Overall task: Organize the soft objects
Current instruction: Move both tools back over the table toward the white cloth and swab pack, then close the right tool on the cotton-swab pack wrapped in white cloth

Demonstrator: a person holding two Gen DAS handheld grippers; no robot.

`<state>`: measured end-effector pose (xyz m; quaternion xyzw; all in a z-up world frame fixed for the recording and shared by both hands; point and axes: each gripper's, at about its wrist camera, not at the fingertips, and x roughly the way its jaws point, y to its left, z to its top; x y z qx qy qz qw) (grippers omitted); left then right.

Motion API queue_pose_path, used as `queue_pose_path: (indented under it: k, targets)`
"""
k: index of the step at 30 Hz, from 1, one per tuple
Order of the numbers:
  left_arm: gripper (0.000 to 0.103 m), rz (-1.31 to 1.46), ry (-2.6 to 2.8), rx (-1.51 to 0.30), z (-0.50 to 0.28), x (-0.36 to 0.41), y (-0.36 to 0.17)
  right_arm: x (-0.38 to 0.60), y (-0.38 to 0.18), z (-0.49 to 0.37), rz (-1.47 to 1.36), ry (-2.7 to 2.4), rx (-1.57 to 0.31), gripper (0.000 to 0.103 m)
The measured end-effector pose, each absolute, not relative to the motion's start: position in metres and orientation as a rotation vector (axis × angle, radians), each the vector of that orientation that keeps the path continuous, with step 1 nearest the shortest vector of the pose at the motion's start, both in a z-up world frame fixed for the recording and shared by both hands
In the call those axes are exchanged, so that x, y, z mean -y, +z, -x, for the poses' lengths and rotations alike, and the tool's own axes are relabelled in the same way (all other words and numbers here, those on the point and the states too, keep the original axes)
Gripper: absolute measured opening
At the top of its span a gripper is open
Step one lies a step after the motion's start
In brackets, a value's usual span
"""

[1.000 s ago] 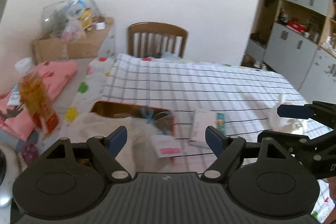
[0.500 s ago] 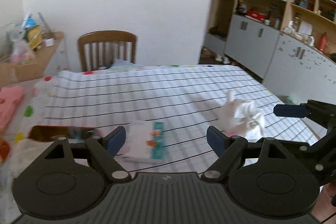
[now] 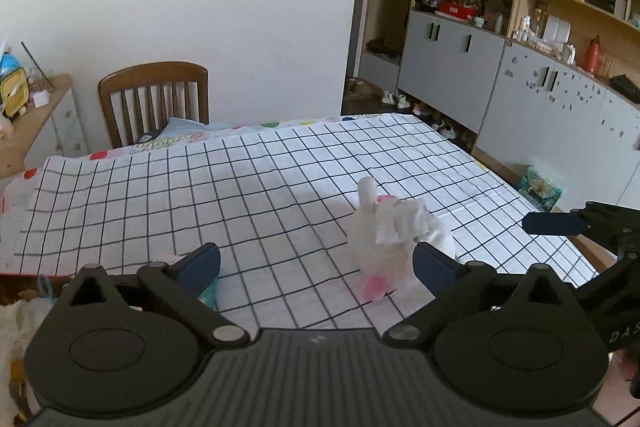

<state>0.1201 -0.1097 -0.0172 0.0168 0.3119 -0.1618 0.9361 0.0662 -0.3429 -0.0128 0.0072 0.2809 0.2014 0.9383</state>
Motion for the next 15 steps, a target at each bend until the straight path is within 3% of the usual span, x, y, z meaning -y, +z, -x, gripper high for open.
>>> queue_pose_path:
  k: [15]
  targets:
    - [0.103, -0.124, -0.343, -0.658, -0.157, 0.189, -0.036, 0.396, -0.037, -0.095, -0.012, 0.4, -0.624, 0.101]
